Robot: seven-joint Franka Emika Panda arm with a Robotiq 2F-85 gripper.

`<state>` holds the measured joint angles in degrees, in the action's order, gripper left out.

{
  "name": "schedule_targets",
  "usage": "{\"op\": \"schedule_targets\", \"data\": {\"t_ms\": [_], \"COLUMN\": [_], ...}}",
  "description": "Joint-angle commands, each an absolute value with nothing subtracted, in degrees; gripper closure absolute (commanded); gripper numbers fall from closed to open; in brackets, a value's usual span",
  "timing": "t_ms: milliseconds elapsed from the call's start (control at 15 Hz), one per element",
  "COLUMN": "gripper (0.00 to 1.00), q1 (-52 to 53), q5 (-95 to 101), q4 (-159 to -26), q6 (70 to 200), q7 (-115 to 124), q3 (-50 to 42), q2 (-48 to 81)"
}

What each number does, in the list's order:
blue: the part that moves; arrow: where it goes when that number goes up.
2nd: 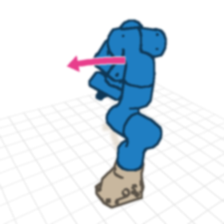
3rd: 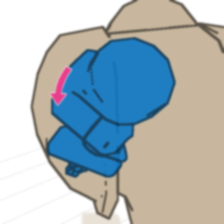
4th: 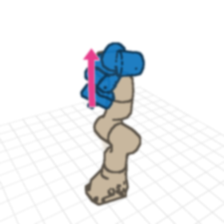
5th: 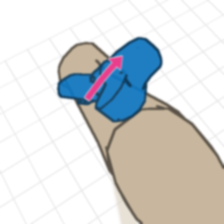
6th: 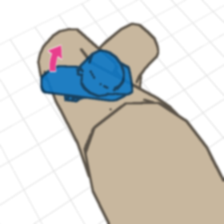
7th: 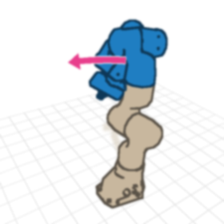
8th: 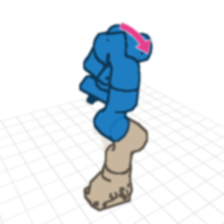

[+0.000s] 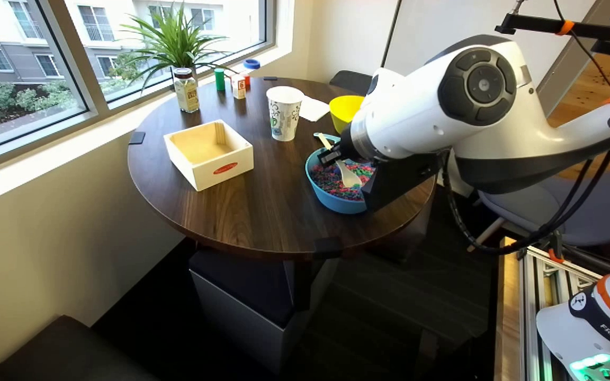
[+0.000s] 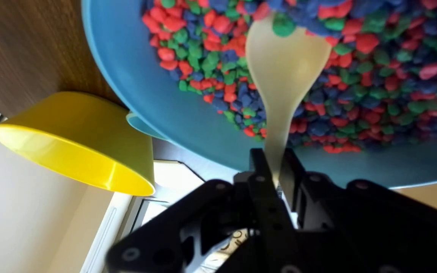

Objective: Use the spoon to take one scoop from the blue bowl, empty it into the measuring cup and then take another scoop and empty into the yellow bowl

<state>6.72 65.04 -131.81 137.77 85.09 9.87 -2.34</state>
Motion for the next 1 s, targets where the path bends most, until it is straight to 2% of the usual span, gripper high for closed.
{"op": "schedule_targets", "data": {"t_ms": [0,933], "gripper": [0.97,0.97], "q1": [6.53,5.13], "q5": [58.67,39.49], "q4": [-131.43,-128.07], "q6": [139.81,141.26], "q7": [80.98,69.97], "q3": [8.25,5.65], "q2": [-1.85,-2.69]}}
